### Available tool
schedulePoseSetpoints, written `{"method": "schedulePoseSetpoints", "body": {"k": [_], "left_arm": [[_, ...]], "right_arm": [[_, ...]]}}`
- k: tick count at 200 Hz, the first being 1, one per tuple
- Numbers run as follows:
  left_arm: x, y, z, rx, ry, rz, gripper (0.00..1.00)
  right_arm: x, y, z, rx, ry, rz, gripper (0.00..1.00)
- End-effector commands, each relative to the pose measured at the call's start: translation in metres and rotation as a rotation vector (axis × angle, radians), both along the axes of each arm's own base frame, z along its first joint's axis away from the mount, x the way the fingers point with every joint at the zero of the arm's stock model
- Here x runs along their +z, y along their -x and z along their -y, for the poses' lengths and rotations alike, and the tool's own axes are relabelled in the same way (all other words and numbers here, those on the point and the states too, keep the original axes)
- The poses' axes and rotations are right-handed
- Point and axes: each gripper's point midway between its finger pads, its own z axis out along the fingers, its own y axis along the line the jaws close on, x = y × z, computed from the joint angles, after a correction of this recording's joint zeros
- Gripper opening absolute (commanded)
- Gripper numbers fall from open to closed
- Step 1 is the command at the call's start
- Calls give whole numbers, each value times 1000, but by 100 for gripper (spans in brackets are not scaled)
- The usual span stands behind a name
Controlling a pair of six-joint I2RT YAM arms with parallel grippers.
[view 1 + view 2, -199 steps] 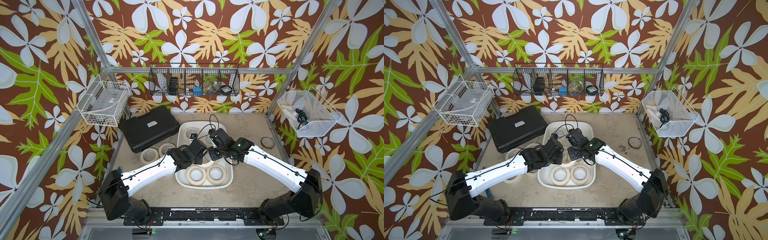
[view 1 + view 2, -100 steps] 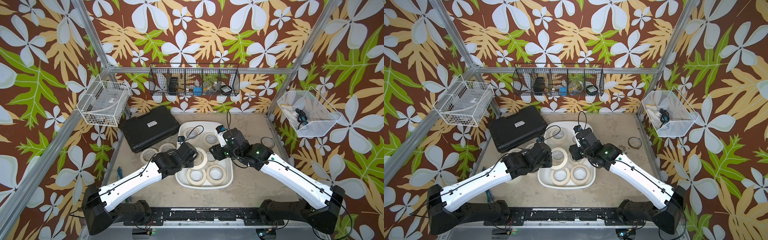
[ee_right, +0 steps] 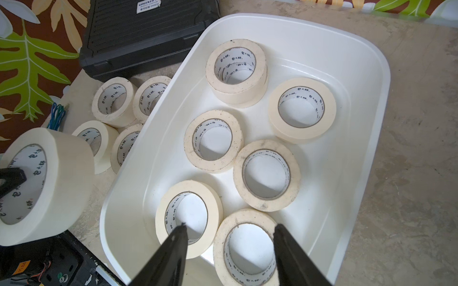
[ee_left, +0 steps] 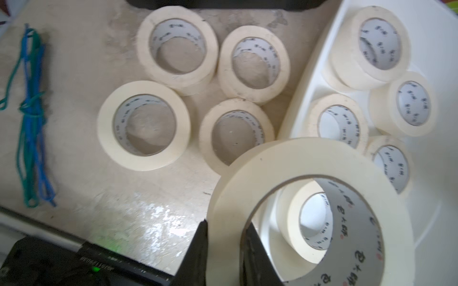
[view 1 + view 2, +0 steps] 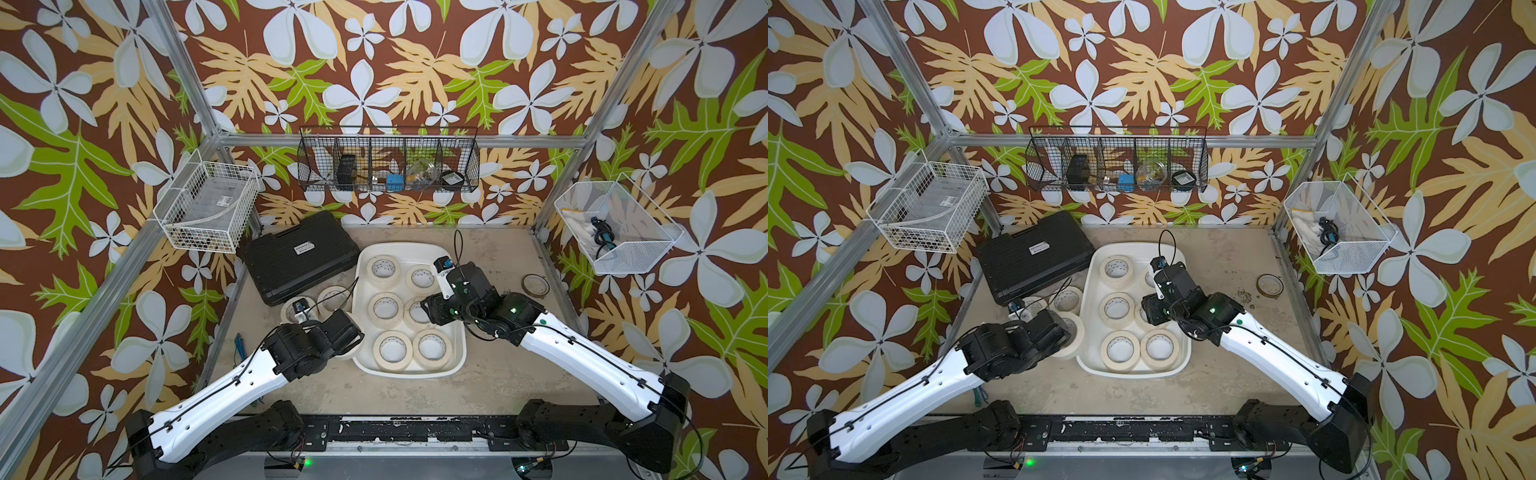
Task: Take out the art tape in the storage box
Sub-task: Place the art tape at the center of the board.
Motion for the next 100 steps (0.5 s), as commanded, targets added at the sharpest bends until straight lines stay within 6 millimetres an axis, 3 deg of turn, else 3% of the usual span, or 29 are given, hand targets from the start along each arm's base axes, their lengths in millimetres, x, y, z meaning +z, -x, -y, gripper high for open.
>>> {"method": "schedulePoseSetpoints", "body": {"k": [1,42,100], "left_arm": [[-15,21,-32,128,-52,-44,0],[-56,45,-37,157,-35,-161,0],[-92,61,-33,169,33,-236,0]], "right_arm": [[0,-3,-3,-6,-15,4,59],[-3,-3,-4,-2,-17,-1,59],[-6,-3,0,-5,-15,-4,59]]}}
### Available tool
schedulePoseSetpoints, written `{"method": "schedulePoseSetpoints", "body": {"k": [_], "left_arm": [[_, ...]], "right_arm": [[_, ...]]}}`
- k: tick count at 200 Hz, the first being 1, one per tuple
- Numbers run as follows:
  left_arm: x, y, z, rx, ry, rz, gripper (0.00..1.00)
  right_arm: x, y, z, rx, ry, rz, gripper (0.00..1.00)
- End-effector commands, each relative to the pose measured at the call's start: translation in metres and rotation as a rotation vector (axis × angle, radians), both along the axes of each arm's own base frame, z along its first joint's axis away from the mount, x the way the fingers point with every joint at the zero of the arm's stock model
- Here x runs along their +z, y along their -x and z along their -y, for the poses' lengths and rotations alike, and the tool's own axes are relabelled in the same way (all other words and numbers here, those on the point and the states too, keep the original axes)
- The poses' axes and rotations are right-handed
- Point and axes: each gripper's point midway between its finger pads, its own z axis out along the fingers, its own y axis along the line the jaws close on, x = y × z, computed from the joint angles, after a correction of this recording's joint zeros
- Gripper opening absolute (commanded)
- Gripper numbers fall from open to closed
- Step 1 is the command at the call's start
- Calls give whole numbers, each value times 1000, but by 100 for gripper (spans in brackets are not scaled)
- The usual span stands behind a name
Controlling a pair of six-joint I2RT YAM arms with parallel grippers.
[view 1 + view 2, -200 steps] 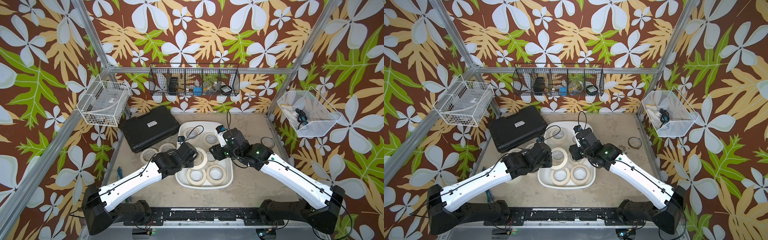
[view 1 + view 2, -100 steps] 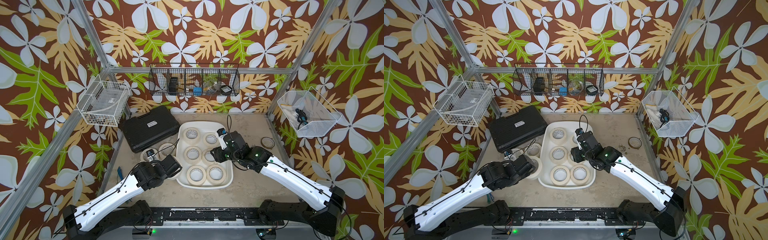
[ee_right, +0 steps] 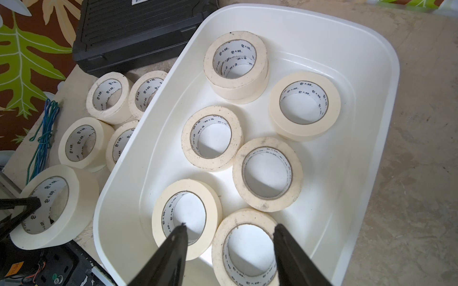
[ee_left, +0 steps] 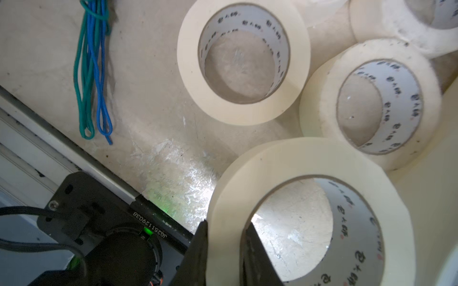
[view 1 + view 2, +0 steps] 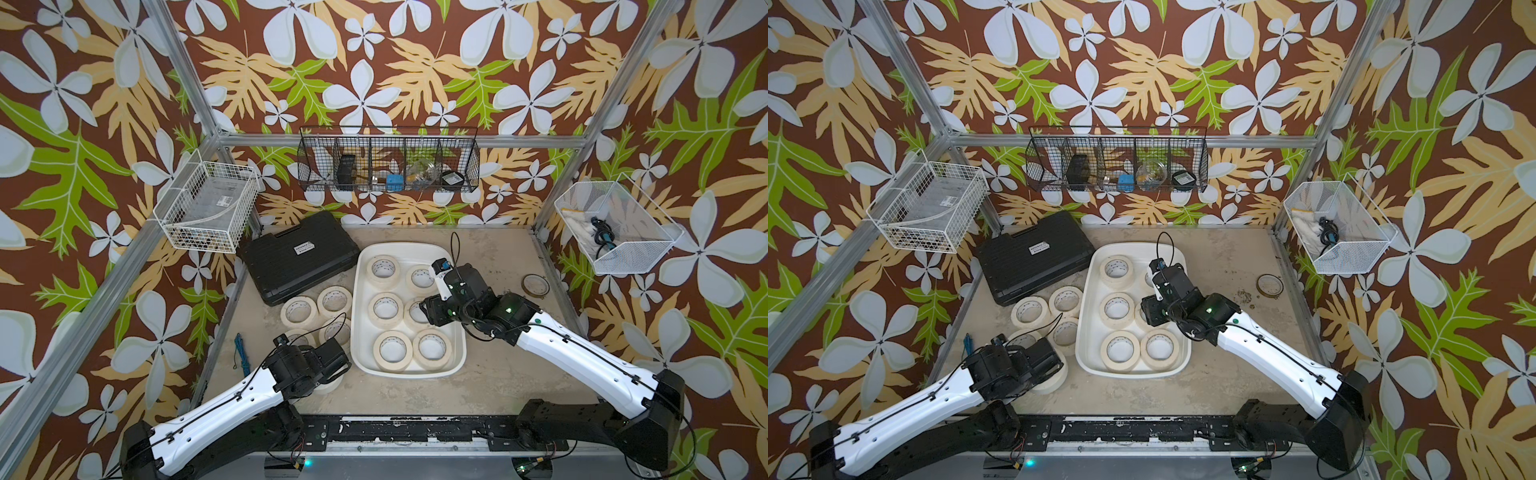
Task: Take out the art tape in the storage box
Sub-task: Place the art tape at the center of the board.
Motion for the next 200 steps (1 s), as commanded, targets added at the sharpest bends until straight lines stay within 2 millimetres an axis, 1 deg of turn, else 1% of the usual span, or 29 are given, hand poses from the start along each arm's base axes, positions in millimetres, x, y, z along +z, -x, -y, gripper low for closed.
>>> {"method": "schedulePoseSetpoints", "body": {"k": [1,47,75,105,128,172,173,184,187,191,192,193,194,200], "left_arm": [[-10,2,9,17,53,-14,0],[-24,-4,23,-43,53,-45,0],[-33,-6,25,-58,33,-61,0],[-46,-5,21,-36,10,-70,0],[-49,-7,15,-14,-19,-51,0],[-53,-15,15,-20,-52,-27,0],[-53,-15,15,-21,-53,-28,0],[-52,-15,13,-11,-68,-30,17],[-51,-15,12,-8,-74,-28,22],[-49,-16,11,-4,-80,-23,31],[-49,-16,10,-4,-85,-24,31],[-48,-16,10,-3,-84,-20,35],[-47,-17,10,-2,-87,-18,37],[-44,-17,7,7,-101,-12,46]], "right_arm": [[3,-2,0,-5,-20,8,59],[-1,-3,0,-2,-25,-2,59],[-5,-4,0,-1,-20,-7,59],[-7,-5,3,-3,-19,-10,59],[-9,-6,2,0,-22,-18,59],[-15,-6,2,3,-15,-30,59],[-14,-6,3,2,-16,-30,59],[-15,-6,3,4,-14,-30,59],[-15,-6,4,2,-13,-30,59],[-15,-6,4,3,-13,-30,59],[-15,-6,4,2,-14,-30,59],[-15,-6,4,2,-13,-30,59],[-15,-5,4,3,-13,-30,59],[-15,-6,5,0,-14,-30,59]]}}
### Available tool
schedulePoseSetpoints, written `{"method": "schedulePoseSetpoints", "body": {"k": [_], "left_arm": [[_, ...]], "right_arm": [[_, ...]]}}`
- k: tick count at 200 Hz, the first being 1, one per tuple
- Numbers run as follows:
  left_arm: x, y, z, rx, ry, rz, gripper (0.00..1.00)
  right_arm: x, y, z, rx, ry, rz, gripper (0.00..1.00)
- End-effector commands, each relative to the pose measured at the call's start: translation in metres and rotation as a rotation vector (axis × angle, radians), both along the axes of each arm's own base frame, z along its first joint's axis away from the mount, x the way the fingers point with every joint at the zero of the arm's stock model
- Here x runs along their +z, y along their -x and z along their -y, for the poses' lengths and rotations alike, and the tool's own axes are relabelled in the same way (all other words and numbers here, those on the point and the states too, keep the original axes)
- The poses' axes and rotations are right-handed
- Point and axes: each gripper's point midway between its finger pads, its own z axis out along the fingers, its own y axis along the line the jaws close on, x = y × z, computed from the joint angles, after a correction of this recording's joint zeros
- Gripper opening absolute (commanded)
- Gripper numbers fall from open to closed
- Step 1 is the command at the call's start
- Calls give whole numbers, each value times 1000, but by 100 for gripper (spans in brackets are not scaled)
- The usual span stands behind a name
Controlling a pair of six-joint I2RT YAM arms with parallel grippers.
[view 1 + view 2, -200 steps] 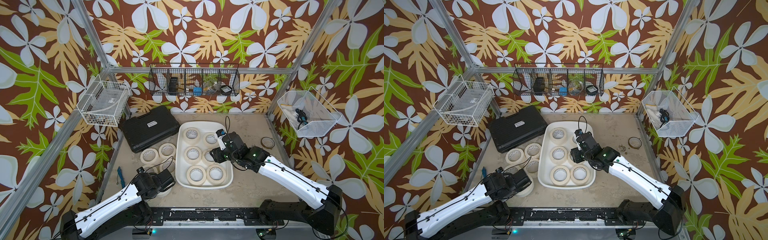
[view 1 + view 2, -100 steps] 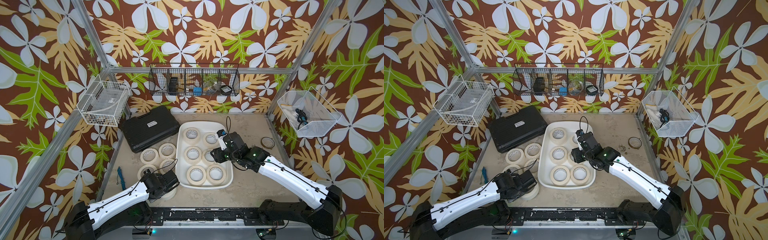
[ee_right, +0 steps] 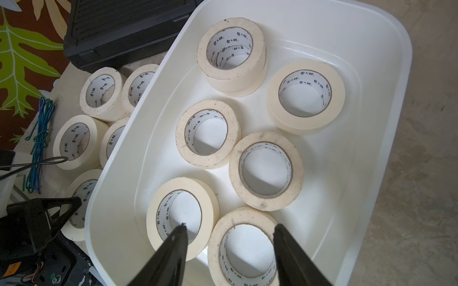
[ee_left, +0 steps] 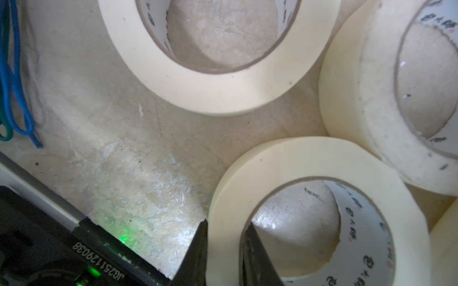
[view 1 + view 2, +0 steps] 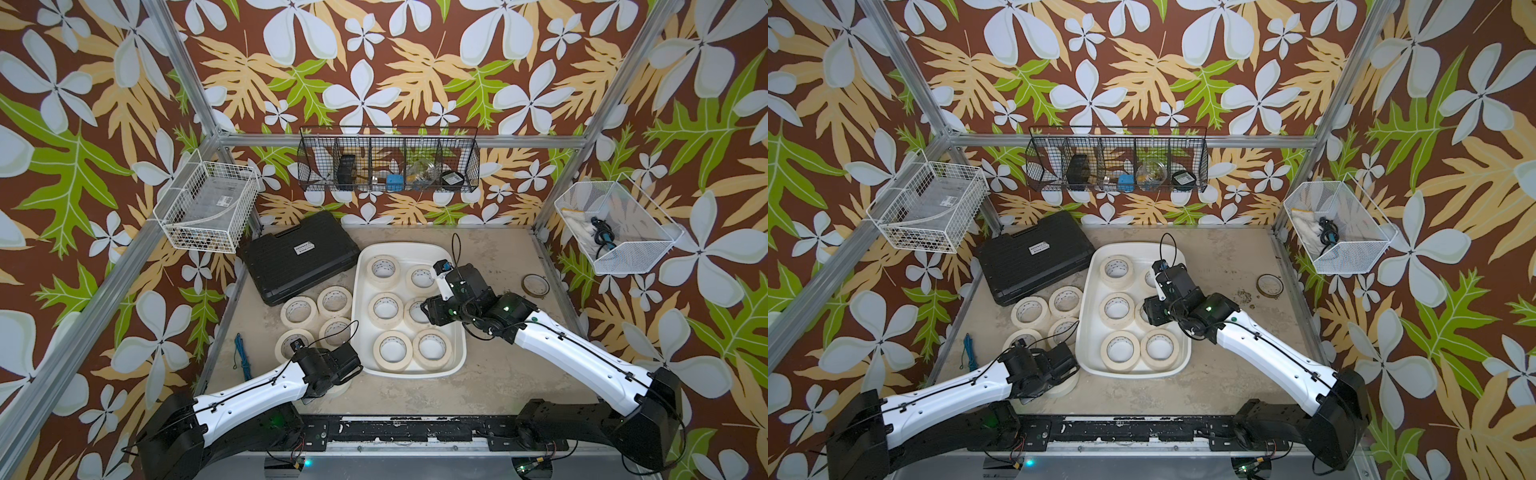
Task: Take out the art tape in the storage box
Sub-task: Place the art tape at the center of the board, then move the storage box to the center of the board, then pick up the art tape from the storage box.
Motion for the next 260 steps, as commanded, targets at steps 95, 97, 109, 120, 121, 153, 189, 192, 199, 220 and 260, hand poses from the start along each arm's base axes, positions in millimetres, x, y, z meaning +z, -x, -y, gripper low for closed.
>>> {"method": "schedulePoseSetpoints", "body": {"k": [95,97,109,120,121,153,189,192,199,220,260], "left_arm": [[72,-48,12,-147,-115,158,60],[74,-49,13,-158,-119,160,60],[83,-60,23,-223,-133,173,59],[89,-69,35,-292,-130,178,58],[89,-69,37,-299,-129,178,58],[104,-88,80,-490,-28,232,58],[118,-104,115,-642,114,348,56],[118,-106,116,-648,123,349,55],[115,-111,115,-654,134,350,53],[106,-124,116,-688,158,351,47],[79,-142,114,-665,164,304,37]], "right_arm": [[0,-3,4,-4,1,9,59],[0,-2,4,-4,1,9,59],[0,-2,4,-4,-3,10,59],[-1,-2,5,-7,-3,9,59],[-1,-2,5,-8,-3,9,59],[-7,-6,8,-18,-13,5,59],[-19,-22,7,-37,-40,-14,59],[-20,-24,6,-36,-42,-17,59],[-21,-29,4,-39,-47,-17,58],[-28,-45,-7,-37,-57,-31,58],[-43,-84,-29,-47,-58,-53,57]]}}
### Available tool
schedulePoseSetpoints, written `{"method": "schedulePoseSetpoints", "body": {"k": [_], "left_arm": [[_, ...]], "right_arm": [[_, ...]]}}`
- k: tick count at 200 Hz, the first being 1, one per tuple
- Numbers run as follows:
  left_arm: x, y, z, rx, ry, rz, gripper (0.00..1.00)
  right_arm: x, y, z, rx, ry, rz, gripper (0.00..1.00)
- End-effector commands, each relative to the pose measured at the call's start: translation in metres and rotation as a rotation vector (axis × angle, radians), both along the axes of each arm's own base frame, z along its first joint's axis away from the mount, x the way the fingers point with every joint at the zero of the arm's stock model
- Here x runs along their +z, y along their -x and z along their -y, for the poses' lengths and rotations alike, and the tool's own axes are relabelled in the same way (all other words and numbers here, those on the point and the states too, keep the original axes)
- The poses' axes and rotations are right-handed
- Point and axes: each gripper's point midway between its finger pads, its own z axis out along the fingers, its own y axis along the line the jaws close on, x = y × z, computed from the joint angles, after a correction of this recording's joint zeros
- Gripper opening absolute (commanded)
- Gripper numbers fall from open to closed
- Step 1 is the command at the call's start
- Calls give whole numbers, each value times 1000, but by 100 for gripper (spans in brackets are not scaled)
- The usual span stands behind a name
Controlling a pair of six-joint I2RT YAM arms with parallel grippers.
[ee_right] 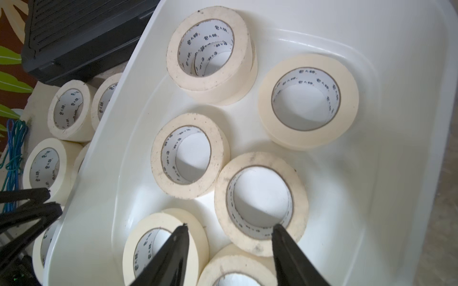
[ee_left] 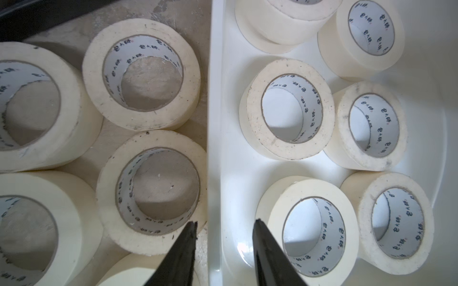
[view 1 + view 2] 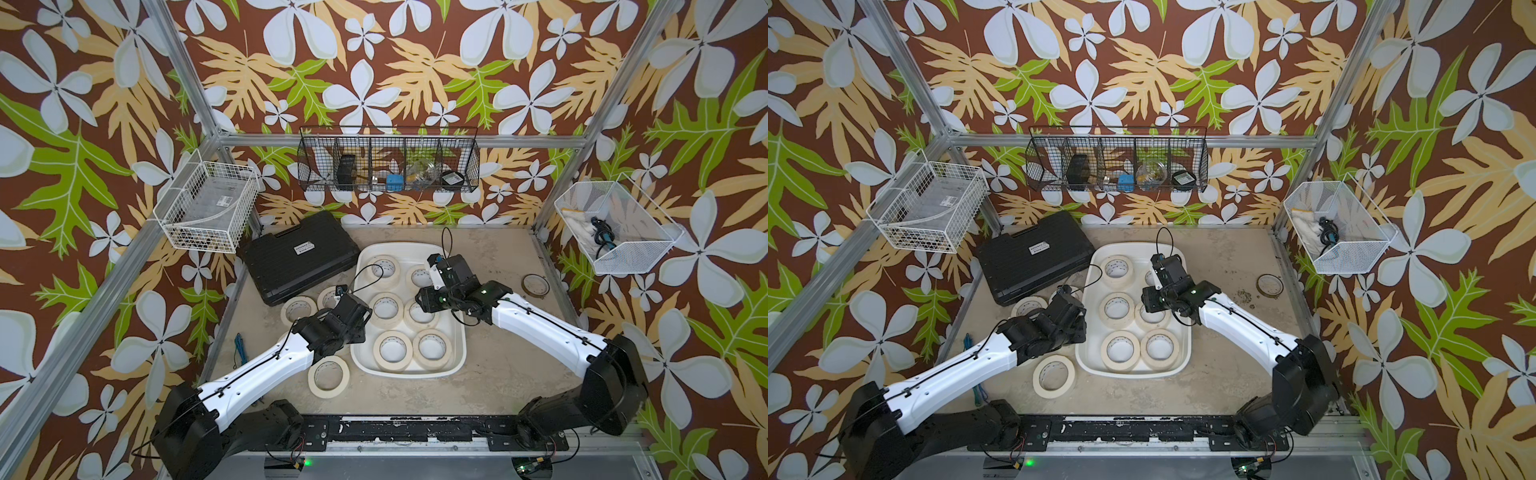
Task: Take out the art tape in the storage box
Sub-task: Pick up the art tape from the storage box.
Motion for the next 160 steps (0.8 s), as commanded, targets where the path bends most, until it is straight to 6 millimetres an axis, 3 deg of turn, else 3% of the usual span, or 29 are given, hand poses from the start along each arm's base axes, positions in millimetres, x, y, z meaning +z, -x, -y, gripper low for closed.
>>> {"method": "schedulePoseSetpoints", "body": {"k": [1,44,80,109,160], "left_arm": [[-2,-13,14,-54,40,25,37],[-13,-27,12,2,59,41,20],[-17,-35,7,38,71,41,10],[-16,-39,8,53,93,50,3],[-14,-48,7,109,123,58,0]], "right_arm": [[3,-24,-17,2,-37,22,57],[-28,-74,-36,-22,-4,-22,56],[-45,-97,-48,-22,26,-42,56],[-51,-112,-51,-27,26,-43,57],[-54,-143,-42,-97,24,-31,58]]}}
